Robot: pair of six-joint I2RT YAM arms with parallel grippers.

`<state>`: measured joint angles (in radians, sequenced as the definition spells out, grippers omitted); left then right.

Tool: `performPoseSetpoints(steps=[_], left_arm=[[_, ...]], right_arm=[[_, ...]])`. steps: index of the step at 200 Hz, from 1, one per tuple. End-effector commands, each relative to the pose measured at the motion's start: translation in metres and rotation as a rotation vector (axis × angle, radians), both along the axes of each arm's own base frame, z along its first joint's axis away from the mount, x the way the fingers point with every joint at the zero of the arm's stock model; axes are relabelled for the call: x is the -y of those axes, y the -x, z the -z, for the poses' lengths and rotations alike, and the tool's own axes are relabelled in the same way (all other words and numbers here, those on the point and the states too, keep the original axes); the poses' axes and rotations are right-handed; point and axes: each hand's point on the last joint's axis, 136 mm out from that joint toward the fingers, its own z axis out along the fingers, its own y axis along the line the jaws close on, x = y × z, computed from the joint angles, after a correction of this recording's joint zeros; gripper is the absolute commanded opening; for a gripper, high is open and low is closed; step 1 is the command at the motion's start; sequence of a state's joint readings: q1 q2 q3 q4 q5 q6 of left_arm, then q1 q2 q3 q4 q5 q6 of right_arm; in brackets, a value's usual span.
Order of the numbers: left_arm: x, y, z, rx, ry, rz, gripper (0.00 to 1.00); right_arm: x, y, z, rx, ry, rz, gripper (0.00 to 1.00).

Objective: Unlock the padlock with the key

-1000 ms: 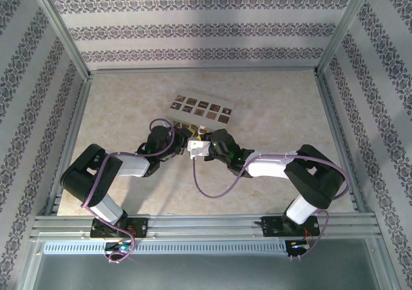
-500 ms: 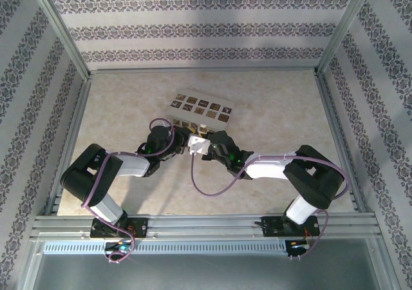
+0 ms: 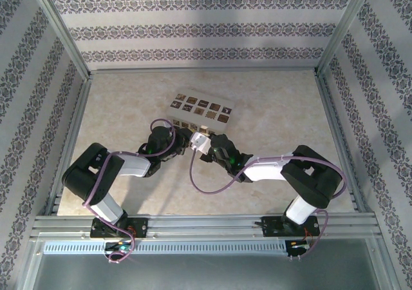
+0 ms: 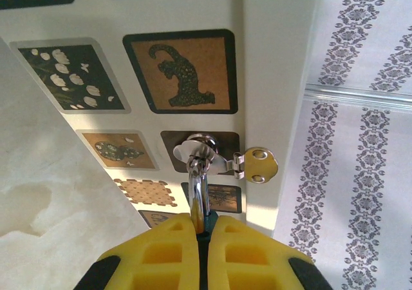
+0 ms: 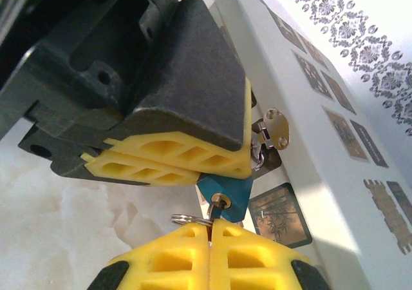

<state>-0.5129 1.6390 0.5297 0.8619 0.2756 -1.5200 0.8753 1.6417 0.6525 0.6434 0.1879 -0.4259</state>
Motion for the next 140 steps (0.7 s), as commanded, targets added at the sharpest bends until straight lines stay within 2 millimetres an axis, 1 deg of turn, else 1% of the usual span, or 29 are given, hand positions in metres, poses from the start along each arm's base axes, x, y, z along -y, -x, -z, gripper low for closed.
performPoseSetpoints(steps=[1, 12, 83, 104, 127, 140], left_arm=[[0.016, 0.000, -0.015, 0.067, 0.033, 0.031, 0.02], [0.016, 0.001, -0.011, 0.060, 0.023, 0.034, 0.02], [0.025, 0.001, 0.016, 0.026, 0.013, 0.050, 0.02], [0.026, 0.002, 0.024, 0.013, 0.005, 0.047, 0.08], [0.026, 0.002, 0.028, 0.007, -0.001, 0.048, 0.11], [0.025, 0.002, 0.030, 0.004, -0.012, 0.047, 0.15]], right_arm=[[-0.024, 0.014, -0.010, -0.036, -0.143, -0.036, 0.00], [-0.026, 0.015, -0.011, -0.035, -0.173, -0.027, 0.00], [-0.020, 0.016, 0.016, -0.062, -0.238, 0.046, 0.00], [-0.019, 0.017, 0.023, -0.066, -0.251, 0.052, 0.00], [-0.018, 0.018, 0.028, -0.075, -0.263, 0.060, 0.00], [-0.017, 0.018, 0.030, -0.080, -0.263, 0.063, 0.00]])
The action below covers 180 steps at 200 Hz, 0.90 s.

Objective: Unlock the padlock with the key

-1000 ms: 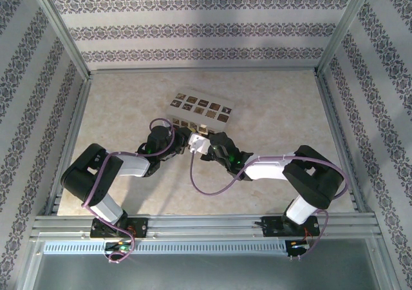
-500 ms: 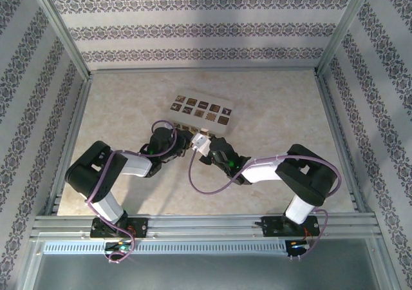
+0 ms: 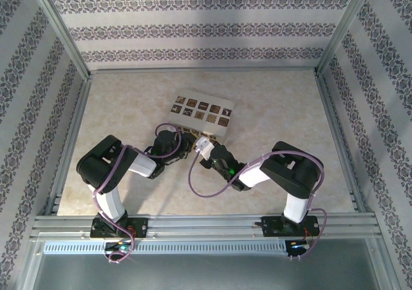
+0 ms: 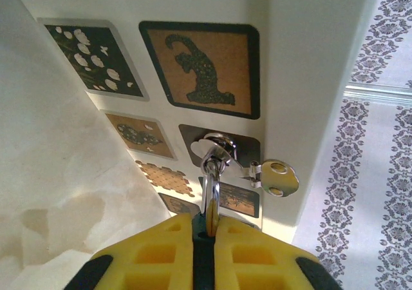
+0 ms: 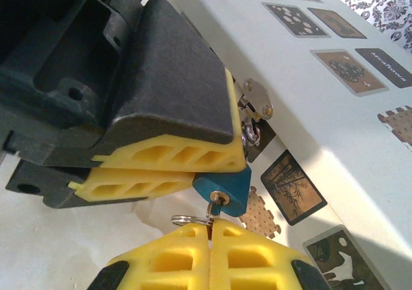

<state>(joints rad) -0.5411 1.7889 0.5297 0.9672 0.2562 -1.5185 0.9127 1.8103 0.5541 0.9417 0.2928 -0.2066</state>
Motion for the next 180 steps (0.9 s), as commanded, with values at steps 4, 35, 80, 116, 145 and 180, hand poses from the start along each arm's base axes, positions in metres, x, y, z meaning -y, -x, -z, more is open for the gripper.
performPoseSetpoints(steps=[4, 35, 80, 116, 145, 180], left_arm=[[0.015, 0.002, -0.009, 0.040, 0.017, 0.035, 0.17], [0.007, 0.004, -0.013, 0.051, -0.006, 0.017, 0.32], [-0.017, 0.011, -0.032, 0.075, -0.086, -0.019, 0.44], [-0.042, 0.022, -0.044, 0.074, -0.175, -0.043, 0.55], [-0.065, 0.031, -0.053, 0.085, -0.255, -0.077, 0.60], [-0.092, 0.038, -0.071, 0.124, -0.384, -0.113, 0.63]], right_arm=[[-0.023, 0.014, -0.010, 0.001, -0.106, -0.077, 0.00], [-0.023, 0.016, -0.010, -0.022, -0.134, -0.071, 0.00], [-0.017, 0.017, -0.007, -0.059, -0.161, -0.046, 0.00], [-0.011, 0.016, -0.007, -0.098, -0.200, -0.026, 0.00], [-0.005, 0.015, -0.010, -0.143, -0.262, -0.001, 0.00], [0.003, 0.014, -0.016, -0.233, -0.383, 0.018, 0.00]])
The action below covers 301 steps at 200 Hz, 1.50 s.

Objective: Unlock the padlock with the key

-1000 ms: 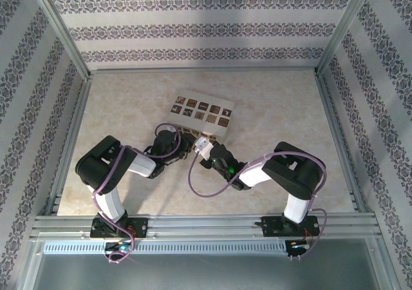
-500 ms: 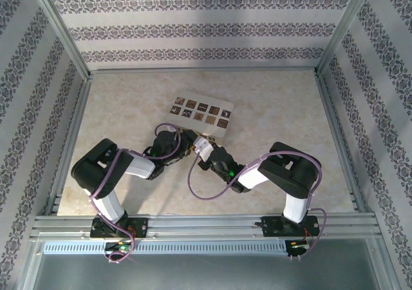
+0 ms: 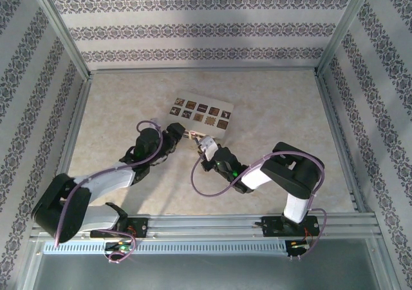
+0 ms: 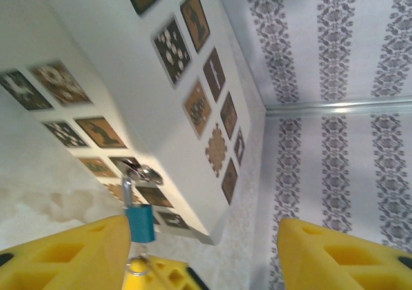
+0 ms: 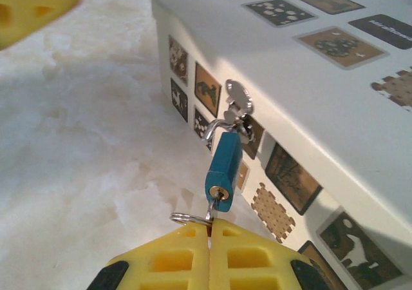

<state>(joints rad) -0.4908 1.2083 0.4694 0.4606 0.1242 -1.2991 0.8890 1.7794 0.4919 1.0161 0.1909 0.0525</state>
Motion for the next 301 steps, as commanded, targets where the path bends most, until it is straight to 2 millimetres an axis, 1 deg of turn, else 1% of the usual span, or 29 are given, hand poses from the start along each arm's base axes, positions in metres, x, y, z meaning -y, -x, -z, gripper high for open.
performPoseSetpoints(steps=[1, 24, 46, 67, 95, 138, 169, 203, 236, 255, 279, 290, 301], left_arm=[[-0.028, 0.010, 0.014, -0.037, -0.186, -0.039, 0.63], [-0.043, 0.013, -0.001, -0.001, -0.285, -0.063, 0.65], [-0.056, 0.014, -0.013, 0.023, -0.380, -0.083, 0.68], [-0.063, 0.014, -0.023, 0.048, -0.440, -0.093, 0.69], [-0.069, 0.014, -0.029, 0.063, -0.486, -0.104, 0.71], [-0.073, 0.013, -0.030, 0.067, -0.505, -0.116, 0.73], [-0.075, 0.011, -0.030, 0.065, -0.517, -0.117, 0.75], [-0.077, 0.009, -0.030, 0.066, -0.526, -0.112, 0.77], [-0.076, 0.005, -0.029, 0.053, -0.539, -0.083, 0.80], [-0.077, 0.003, -0.026, 0.042, -0.534, -0.069, 0.82], [-0.080, -0.004, -0.024, 0.039, -0.516, -0.051, 0.84], [-0.084, -0.009, -0.024, 0.034, -0.503, -0.036, 0.84], [-0.089, -0.013, -0.022, 0.024, -0.502, -0.019, 0.85]], right_arm=[[0.001, 0.003, -0.011, -0.086, -0.139, -0.005, 0.00], [0.005, 0.004, -0.013, -0.145, -0.228, -0.006, 0.00], [0.012, 0.001, -0.012, -0.188, -0.282, 0.011, 0.00], [0.018, -0.002, -0.010, -0.237, -0.347, 0.034, 0.00], [0.022, -0.003, -0.007, -0.308, -0.416, 0.066, 0.00], [0.024, -0.004, -0.003, -0.402, -0.510, 0.126, 0.00], [0.026, -0.006, 0.005, -0.463, -0.550, 0.176, 0.00], [0.027, -0.006, 0.014, -0.501, -0.561, 0.205, 0.00], [0.027, -0.006, 0.016, -0.501, -0.552, 0.209, 0.00], [0.026, -0.006, 0.015, -0.499, -0.549, 0.204, 0.03], [0.027, -0.006, 0.012, -0.484, -0.530, 0.197, 0.11], [0.029, -0.005, 0.009, -0.470, -0.510, 0.196, 0.14], [0.032, -0.004, 0.007, -0.458, -0.487, 0.203, 0.20]])
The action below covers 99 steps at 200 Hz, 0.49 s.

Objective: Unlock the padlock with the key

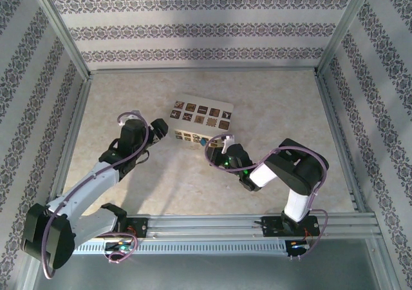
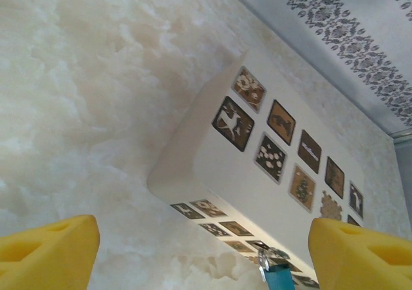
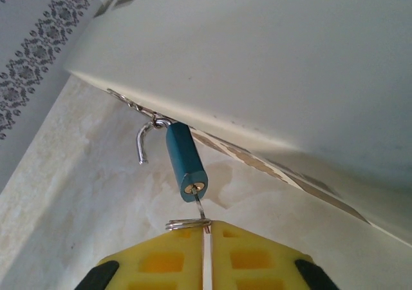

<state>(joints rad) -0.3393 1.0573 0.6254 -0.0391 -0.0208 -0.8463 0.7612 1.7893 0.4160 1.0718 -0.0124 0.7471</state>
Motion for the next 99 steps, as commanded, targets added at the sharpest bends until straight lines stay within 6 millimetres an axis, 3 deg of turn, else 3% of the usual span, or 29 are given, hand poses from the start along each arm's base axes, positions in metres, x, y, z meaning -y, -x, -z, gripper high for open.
performPoseSetpoints(steps=[1, 49, 71, 99], left_arm=[[-0.003, -0.011, -0.009, 0.000, 0.008, 0.059, 0.85], [-0.009, -0.035, -0.016, -0.067, -0.047, 0.177, 0.89], [-0.005, -0.050, -0.014, -0.095, -0.051, 0.237, 0.90], [0.004, -0.072, -0.003, -0.146, -0.037, 0.323, 0.90]], right_arm=[[0.007, -0.002, -0.012, 0.041, 0.035, 0.016, 0.21], [0.025, 0.003, -0.036, 0.091, 0.122, 0.028, 0.40], [0.026, 0.004, -0.054, 0.081, 0.071, 0.008, 0.50], [0.027, 0.011, -0.061, -0.003, -0.011, -0.008, 0.65]])
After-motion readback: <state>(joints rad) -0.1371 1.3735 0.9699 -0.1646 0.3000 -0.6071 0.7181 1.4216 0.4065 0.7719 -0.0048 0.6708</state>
